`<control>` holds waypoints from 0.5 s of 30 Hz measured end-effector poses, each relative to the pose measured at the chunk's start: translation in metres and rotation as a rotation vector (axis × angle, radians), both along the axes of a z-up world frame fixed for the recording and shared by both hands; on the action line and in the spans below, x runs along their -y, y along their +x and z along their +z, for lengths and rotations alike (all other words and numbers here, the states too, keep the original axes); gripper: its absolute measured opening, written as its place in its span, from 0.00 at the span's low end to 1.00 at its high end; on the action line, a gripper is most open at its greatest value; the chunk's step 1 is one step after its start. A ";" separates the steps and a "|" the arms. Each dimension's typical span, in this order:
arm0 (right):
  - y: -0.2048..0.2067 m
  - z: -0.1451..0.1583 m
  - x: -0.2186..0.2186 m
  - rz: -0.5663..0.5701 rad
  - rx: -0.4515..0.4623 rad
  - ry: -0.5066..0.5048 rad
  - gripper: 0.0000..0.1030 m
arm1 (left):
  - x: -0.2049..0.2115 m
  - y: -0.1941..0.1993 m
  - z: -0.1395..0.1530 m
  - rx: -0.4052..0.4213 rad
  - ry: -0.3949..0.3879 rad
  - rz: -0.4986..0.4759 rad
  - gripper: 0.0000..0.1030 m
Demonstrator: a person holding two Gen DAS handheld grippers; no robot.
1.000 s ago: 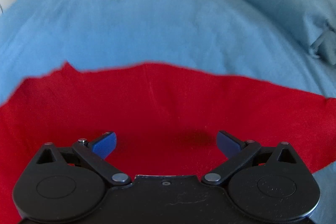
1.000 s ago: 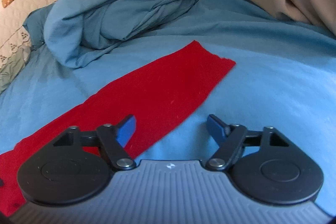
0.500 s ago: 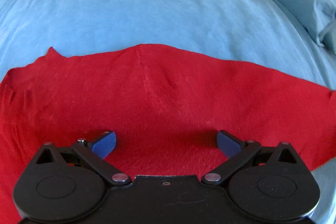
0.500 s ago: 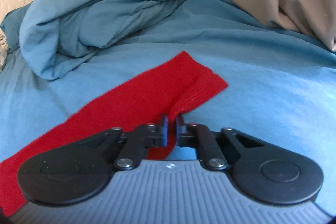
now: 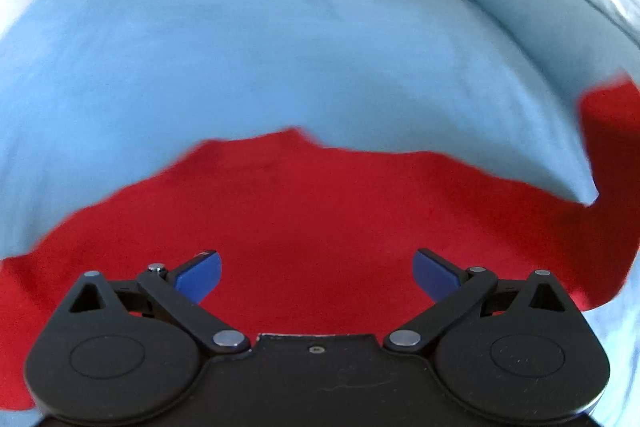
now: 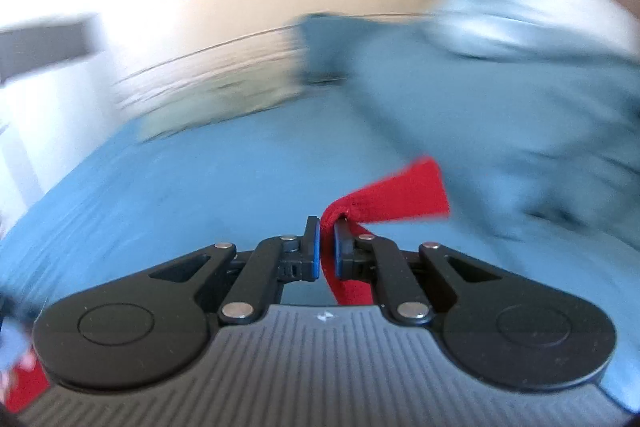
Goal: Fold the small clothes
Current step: 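Carry the sleeve with the right gripper across the sweater body and release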
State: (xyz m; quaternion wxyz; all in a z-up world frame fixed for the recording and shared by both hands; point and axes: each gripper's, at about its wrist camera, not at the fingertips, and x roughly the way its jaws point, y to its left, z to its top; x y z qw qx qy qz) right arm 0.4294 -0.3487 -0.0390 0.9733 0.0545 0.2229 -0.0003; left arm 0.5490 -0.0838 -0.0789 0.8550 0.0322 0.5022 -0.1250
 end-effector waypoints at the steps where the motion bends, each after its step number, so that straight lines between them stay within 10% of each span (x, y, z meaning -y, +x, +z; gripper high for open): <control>1: 0.007 -0.014 -0.027 0.065 -0.030 -0.031 0.22 | -0.013 -0.006 -0.001 0.011 0.022 0.020 1.00; 7: 0.019 -0.121 -0.125 0.262 -0.257 -0.168 0.21 | -0.072 -0.030 -0.031 -0.035 -0.010 0.131 1.00; 15: -0.006 -0.127 -0.136 0.343 -0.210 -0.313 0.35 | -0.074 -0.040 -0.042 -0.074 -0.112 0.139 1.00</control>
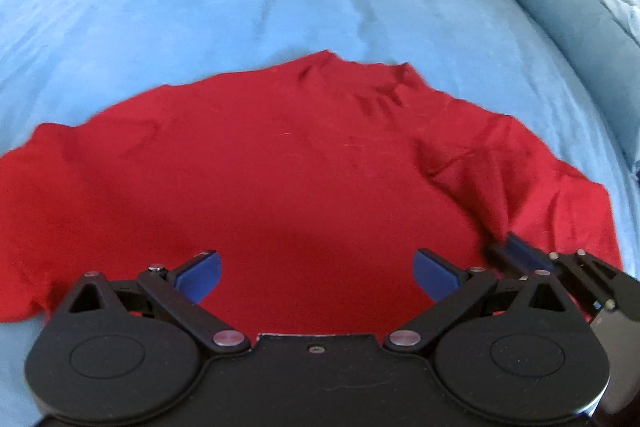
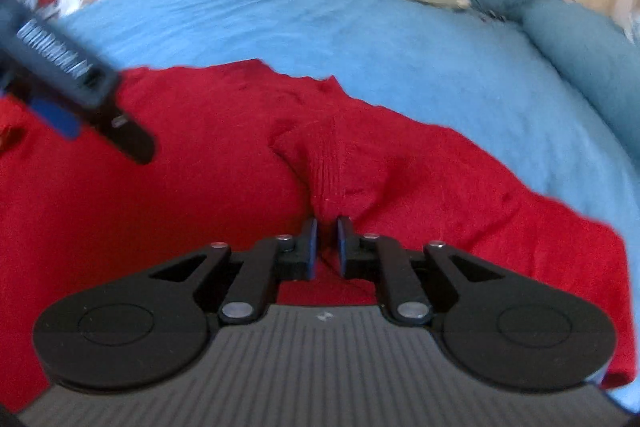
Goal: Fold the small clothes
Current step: 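Carry the sleeve with the right gripper across the sweater body and release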
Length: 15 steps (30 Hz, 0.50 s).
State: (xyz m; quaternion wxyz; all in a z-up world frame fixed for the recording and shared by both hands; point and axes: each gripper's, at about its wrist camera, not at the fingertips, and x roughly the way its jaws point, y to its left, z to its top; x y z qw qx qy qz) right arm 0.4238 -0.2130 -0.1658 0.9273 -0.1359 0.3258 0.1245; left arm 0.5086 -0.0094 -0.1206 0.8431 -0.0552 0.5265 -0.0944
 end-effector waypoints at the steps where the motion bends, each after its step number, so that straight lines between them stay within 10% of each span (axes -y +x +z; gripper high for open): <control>1: -0.003 0.003 -0.002 0.014 0.000 -0.016 0.50 | 0.005 0.001 0.003 0.006 -0.016 -0.004 1.00; 4: -0.013 0.015 0.013 0.006 0.004 -0.001 0.73 | 0.024 0.000 0.011 0.017 -0.080 -0.013 1.00; 15: -0.057 0.040 0.091 -0.194 -0.022 0.038 0.80 | 0.111 0.021 -0.008 0.029 -0.144 -0.025 0.83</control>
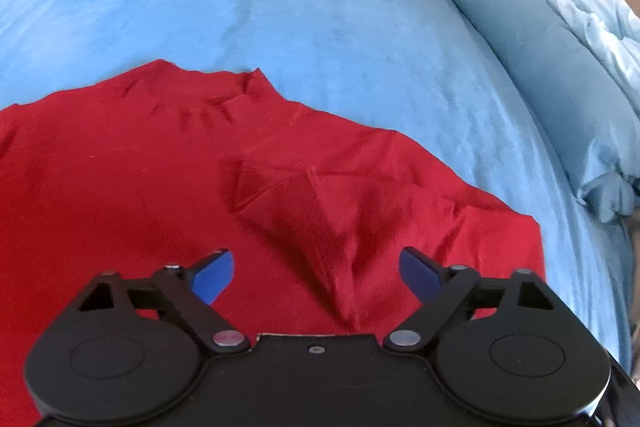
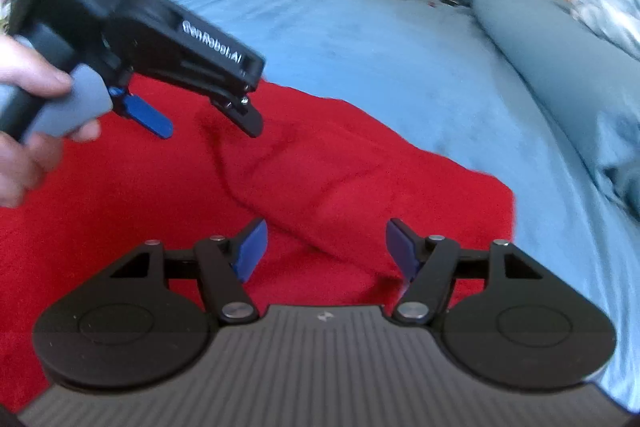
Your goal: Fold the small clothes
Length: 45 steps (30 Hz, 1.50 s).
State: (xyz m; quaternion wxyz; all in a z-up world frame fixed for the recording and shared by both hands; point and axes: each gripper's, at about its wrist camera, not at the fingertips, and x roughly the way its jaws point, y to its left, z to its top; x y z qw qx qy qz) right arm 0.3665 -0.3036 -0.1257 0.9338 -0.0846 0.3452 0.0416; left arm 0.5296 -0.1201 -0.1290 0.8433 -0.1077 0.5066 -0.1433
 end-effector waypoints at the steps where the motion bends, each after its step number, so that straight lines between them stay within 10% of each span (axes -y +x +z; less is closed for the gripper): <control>1: -0.003 0.000 0.005 -0.019 -0.001 0.005 0.80 | 0.003 0.001 -0.003 0.000 0.011 0.004 0.73; 4: -0.008 -0.003 0.022 -0.094 -0.017 0.029 0.80 | 0.000 -0.003 -0.005 0.013 0.079 0.020 0.51; 16: -0.018 -0.005 0.055 -0.273 -0.063 0.114 0.85 | -0.007 -0.012 -0.006 0.036 -0.006 0.056 0.50; 19: -0.016 -0.007 0.059 -0.306 -0.072 0.128 0.93 | -0.004 -0.004 -0.004 0.036 -0.033 0.075 0.04; 31: 0.012 -0.018 0.038 -0.292 -0.118 0.128 0.95 | -0.095 -0.033 0.093 0.397 -0.030 0.240 0.04; 45: 0.038 -0.029 0.037 -0.376 -0.092 -0.073 0.96 | -0.172 -0.071 0.035 0.317 0.069 0.405 0.04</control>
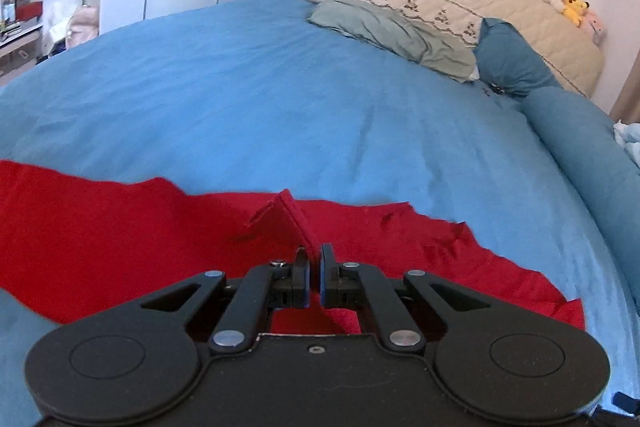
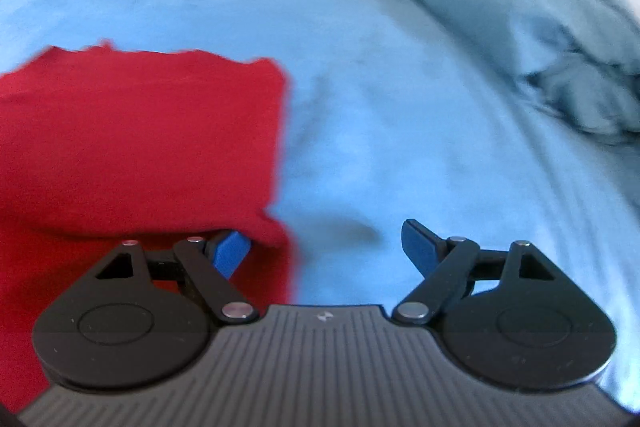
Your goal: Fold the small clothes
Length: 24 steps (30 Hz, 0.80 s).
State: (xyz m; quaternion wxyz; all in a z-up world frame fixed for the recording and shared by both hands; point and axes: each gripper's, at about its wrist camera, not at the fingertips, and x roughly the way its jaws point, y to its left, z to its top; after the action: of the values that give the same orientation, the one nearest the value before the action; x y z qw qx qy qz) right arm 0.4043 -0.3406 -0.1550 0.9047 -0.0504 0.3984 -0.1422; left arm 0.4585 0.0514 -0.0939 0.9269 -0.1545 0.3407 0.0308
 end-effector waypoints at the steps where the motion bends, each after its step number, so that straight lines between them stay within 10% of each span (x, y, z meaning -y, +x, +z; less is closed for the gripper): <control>1: -0.003 0.000 0.007 -0.008 0.006 0.023 0.96 | -0.002 -0.002 -0.001 -0.003 0.006 0.005 0.04; 15: -0.009 0.009 0.013 0.099 -0.038 0.009 0.97 | -0.044 -0.049 -0.037 -0.204 0.050 0.075 0.30; 24: 0.005 0.029 -0.032 0.259 0.033 0.222 1.00 | -0.018 -0.023 0.002 -0.105 0.090 -0.105 0.59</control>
State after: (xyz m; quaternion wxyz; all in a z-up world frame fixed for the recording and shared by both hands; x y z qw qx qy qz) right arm 0.4091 -0.3090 -0.1255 0.9218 0.0010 0.3871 0.0197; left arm 0.4356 0.0691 -0.0920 0.9141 -0.0926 0.3948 0.0057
